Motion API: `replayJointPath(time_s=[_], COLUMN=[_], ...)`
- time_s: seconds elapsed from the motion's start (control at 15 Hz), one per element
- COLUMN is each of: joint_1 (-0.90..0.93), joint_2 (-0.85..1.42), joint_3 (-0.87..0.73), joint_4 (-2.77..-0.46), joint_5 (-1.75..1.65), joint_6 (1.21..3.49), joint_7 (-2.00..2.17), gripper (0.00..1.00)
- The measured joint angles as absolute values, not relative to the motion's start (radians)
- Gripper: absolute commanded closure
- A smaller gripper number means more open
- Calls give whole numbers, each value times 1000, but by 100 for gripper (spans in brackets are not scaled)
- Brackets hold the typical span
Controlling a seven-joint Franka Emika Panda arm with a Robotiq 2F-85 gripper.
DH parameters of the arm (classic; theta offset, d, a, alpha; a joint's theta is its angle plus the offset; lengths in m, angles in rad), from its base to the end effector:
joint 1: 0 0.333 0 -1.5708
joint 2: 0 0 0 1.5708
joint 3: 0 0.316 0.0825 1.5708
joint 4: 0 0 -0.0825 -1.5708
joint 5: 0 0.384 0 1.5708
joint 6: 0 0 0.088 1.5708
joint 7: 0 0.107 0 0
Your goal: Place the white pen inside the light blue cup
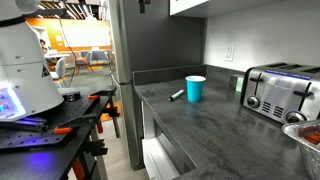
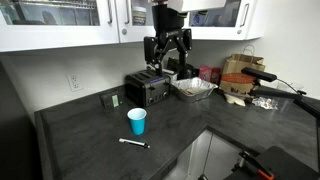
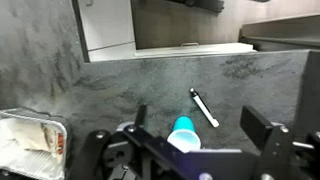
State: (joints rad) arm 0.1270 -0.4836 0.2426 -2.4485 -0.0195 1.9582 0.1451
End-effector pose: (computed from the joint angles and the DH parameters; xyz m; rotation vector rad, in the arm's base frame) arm 0.3733 0.1478 0.4667 2.9952 0.3067 0.0192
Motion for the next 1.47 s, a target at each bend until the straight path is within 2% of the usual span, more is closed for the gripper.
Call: replayJointPath(time_s=[0.73,1.13,1.47], joint_1=[169,253,265], joint_2=[-447,-223,34], joint_3=[245,291,295], joint_4=[-2468,-2520,-2473], joint_5=[-55,-161,-195], joint_6=[2020,2336,2598], joint_7=[55,-25,-128], gripper=[0,0,0])
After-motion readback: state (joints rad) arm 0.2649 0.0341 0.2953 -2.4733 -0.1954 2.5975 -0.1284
